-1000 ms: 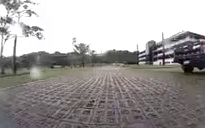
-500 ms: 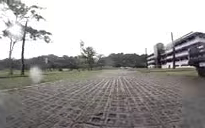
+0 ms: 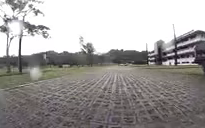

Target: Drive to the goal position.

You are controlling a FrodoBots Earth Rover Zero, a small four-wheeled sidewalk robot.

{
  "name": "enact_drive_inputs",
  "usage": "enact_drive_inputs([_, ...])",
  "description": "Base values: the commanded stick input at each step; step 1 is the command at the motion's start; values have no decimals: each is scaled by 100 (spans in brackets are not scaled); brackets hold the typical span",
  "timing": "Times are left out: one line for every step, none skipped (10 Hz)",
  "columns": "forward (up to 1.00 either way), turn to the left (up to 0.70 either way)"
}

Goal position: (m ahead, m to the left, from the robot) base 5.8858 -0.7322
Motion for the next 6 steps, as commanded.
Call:
enact_drive_inputs([70,0])
enact_drive_inputs([70,0])
enact_drive_inputs([70,0])
enact_drive_inputs([70,0])
enact_drive_inputs([70,0])
enact_drive_inputs([70,0])
